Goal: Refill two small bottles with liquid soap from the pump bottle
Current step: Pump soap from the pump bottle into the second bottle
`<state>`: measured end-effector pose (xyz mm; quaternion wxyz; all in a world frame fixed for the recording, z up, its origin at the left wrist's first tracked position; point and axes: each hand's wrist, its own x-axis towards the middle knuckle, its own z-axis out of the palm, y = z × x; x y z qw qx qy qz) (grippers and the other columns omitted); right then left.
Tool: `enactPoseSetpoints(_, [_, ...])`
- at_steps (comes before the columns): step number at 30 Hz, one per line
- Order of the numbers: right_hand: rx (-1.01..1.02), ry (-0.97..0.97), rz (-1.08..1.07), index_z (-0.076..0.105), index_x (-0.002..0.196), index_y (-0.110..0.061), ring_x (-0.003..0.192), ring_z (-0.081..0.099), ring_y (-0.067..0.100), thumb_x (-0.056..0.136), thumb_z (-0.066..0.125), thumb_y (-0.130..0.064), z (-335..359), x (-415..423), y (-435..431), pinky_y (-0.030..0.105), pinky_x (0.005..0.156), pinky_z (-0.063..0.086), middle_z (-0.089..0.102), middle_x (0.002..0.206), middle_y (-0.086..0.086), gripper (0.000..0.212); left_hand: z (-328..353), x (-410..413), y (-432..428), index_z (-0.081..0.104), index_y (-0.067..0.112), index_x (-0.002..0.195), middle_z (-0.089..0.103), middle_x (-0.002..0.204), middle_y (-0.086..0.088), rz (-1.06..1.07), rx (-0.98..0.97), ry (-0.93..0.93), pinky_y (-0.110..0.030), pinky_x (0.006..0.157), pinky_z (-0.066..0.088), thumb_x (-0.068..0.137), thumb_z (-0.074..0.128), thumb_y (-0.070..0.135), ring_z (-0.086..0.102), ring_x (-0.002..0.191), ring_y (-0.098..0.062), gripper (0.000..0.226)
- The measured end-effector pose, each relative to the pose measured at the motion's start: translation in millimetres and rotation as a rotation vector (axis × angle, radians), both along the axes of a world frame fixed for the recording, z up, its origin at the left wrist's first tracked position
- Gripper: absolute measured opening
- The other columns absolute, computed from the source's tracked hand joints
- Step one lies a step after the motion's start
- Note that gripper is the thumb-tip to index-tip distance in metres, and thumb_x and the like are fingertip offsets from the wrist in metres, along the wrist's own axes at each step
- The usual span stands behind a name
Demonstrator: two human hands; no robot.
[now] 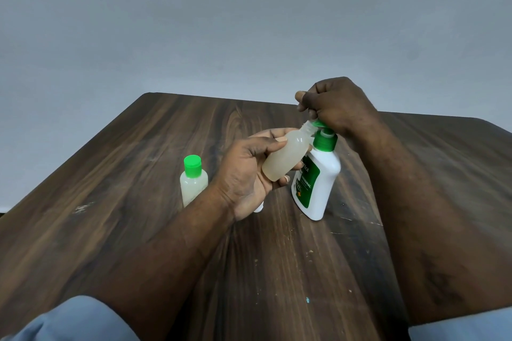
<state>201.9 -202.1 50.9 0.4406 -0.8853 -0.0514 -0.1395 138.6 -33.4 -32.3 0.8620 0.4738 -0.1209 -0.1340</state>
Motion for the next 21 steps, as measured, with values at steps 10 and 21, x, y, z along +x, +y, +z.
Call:
enactPoseSetpoints(10, [0.047, -0.167, -0.077, 0.073, 0.068, -0.019, 0.061, 0.056, 0.009, 0.094, 0.073, -0.037, 6.3, -7.1, 2.5, 0.031, 0.066, 0.049, 0.061, 0.056, -0.012, 0.032, -1.9, 0.8, -3.6, 0.065, 0.004, 0.135, 0.067, 0.130, -0.023, 0.040, -0.020, -0.057, -0.027, 0.061, 0.051, 0.093, 0.071, 0.024, 0.064, 0.091, -0.021, 0.046])
enactPoseSetpoints(21, [0.141, -0.344, -0.211, 0.072, 0.074, -0.001, 0.051, 0.052, 0.001, 0.102, 0.059, -0.054, -4.0, -26.7, 5.4, 0.022, 0.058, 0.041, 0.058, 0.048, -0.023, 0.061, -2.7, 2.3, -5.7, 0.070, 0.007, 0.129, 0.072, 0.118, -0.012, 0.022, -0.054, -0.049, -0.030, 0.069, 0.055, 0.088, 0.070, 0.024, 0.064, 0.099, -0.023, 0.044])
